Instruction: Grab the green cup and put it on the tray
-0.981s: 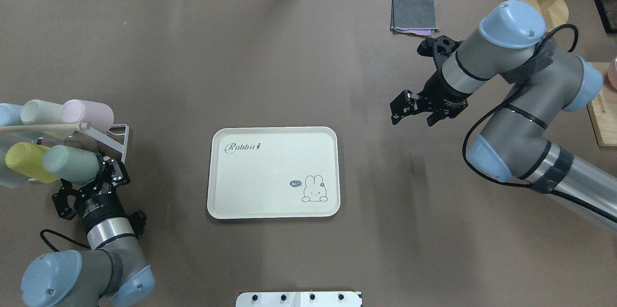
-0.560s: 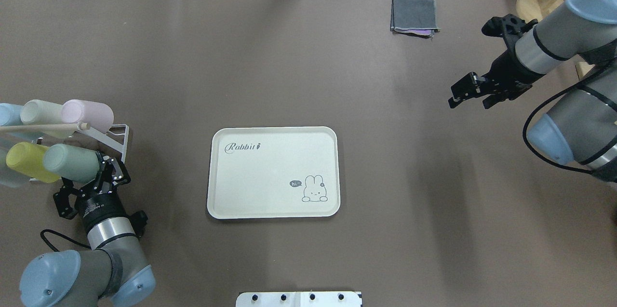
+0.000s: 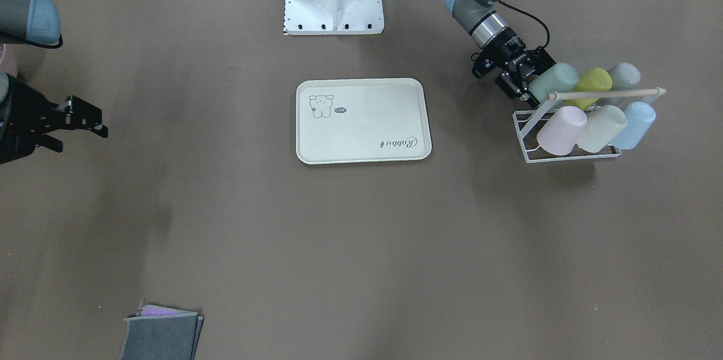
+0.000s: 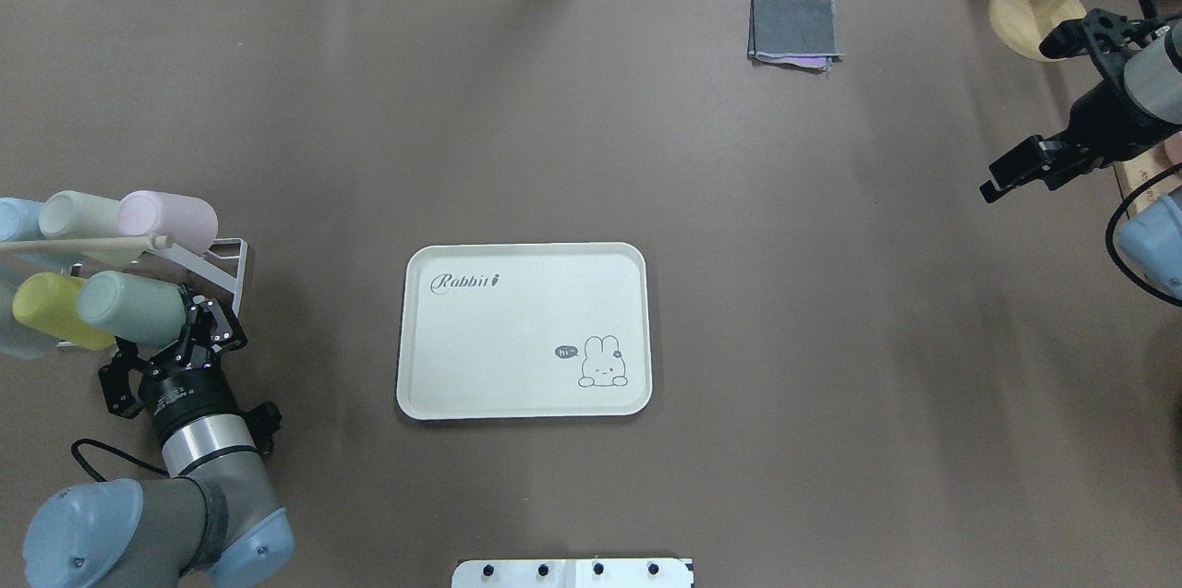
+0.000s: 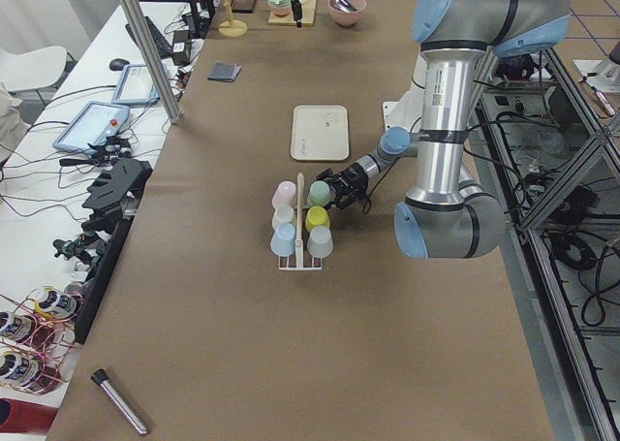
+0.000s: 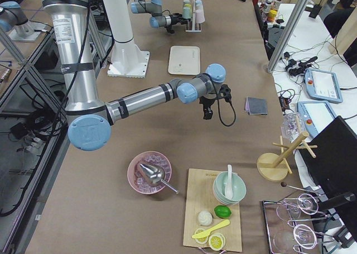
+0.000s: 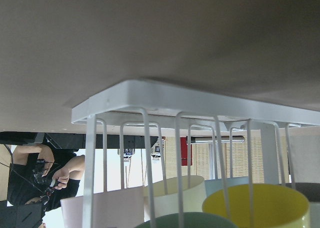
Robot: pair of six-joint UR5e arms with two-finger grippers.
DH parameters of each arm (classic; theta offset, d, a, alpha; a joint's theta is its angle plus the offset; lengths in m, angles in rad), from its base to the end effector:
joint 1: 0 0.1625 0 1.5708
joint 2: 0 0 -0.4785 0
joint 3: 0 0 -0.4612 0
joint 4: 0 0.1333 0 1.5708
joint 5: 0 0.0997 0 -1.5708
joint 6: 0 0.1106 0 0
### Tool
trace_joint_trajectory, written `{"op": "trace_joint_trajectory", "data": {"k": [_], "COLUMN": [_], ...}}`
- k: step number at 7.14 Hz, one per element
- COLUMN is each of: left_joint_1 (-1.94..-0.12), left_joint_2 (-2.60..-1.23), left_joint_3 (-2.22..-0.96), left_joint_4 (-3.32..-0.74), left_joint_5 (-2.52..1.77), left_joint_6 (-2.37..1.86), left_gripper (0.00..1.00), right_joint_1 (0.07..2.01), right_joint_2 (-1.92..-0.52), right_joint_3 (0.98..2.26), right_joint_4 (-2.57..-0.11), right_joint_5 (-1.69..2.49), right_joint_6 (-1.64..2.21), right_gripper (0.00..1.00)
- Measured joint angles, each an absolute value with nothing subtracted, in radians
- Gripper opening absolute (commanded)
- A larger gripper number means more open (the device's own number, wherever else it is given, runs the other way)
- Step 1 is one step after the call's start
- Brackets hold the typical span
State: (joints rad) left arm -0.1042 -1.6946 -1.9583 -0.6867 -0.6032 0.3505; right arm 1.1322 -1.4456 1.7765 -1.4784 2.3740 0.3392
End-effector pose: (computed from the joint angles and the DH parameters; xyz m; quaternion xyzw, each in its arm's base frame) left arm 0.5051 -0.2784 0.5064 0.1029 -0.4746 0.7390 0.4669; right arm -0.2140 -0.5827 0.5165 0.0340 -0.4269 -0.1267 0.8947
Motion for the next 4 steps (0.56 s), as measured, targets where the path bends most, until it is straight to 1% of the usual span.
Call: {"op": "trace_joint_trajectory", "data": {"k": [4], "left_joint_1": [-0.109], "left_joint_2": [-1.687], "left_joint_3": [-2.052], "left_joint_4": [-0.61], "left_joint_5": [-0.607], "left_joint_6": [0.35], "left_gripper": [0.83], "right_joint_1": [1.305], "right_joint_2": [-1.454], "right_joint_3": [1.781], "right_joint_4": [-1.81], "right_joint_5": [2.309], "right_joint_6": [0.103], "right_gripper": [0.96]}}
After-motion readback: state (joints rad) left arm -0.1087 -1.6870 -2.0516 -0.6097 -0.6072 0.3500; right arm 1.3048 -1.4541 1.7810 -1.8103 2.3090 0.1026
